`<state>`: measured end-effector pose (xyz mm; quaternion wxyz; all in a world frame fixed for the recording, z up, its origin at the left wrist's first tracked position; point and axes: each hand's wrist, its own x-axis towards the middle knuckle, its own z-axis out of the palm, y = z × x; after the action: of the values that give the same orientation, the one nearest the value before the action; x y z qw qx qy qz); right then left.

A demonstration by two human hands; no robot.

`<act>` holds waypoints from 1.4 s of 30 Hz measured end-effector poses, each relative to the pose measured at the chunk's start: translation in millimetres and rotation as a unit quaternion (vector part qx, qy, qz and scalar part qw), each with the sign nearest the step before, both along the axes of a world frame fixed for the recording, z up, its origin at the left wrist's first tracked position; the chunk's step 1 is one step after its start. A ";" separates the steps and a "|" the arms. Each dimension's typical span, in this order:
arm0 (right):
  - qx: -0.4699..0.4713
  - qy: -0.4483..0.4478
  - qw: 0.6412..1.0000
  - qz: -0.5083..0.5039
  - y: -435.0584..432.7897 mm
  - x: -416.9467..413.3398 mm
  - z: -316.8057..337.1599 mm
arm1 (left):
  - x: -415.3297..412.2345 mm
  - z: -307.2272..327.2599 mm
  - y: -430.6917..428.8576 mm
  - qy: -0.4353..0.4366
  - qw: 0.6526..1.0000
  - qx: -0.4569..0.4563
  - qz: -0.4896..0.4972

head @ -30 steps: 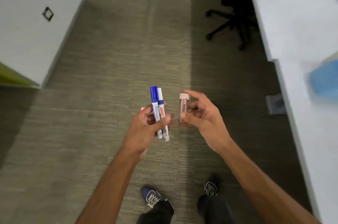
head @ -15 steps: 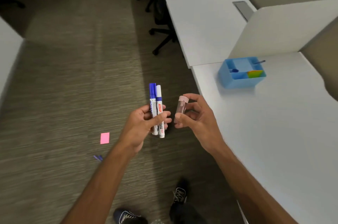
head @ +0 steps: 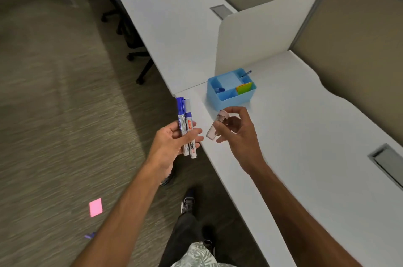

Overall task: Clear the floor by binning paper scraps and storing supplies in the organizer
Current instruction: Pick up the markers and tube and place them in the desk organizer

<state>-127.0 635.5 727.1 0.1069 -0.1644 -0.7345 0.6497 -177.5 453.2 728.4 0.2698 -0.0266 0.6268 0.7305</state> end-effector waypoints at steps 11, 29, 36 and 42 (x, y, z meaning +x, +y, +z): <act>-0.017 -0.017 0.993 -0.115 79.0 -92.4 -20.5 | -120.3 -3.9 96.6 0.014 0.995 -0.042 -0.086; 0.150 -0.139 0.918 -0.339 210.2 -241.0 -129.6 | -242.9 -67.1 168.6 -0.061 0.987 -0.077 -0.130; 0.238 -0.186 0.911 -0.280 214.4 -265.9 -159.5 | -256.5 -77.9 171.3 -0.082 0.984 -0.082 -0.139; 0.313 -0.224 0.887 -0.254 215.6 -276.8 -170.0 | -264.7 -82.7 170.1 -0.086 0.983 -0.083 -0.138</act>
<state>-403.8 851.2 557.1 0.1465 -0.4445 -0.8372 0.2830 -442.2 623.3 645.8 0.4181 -0.0244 0.6571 0.6268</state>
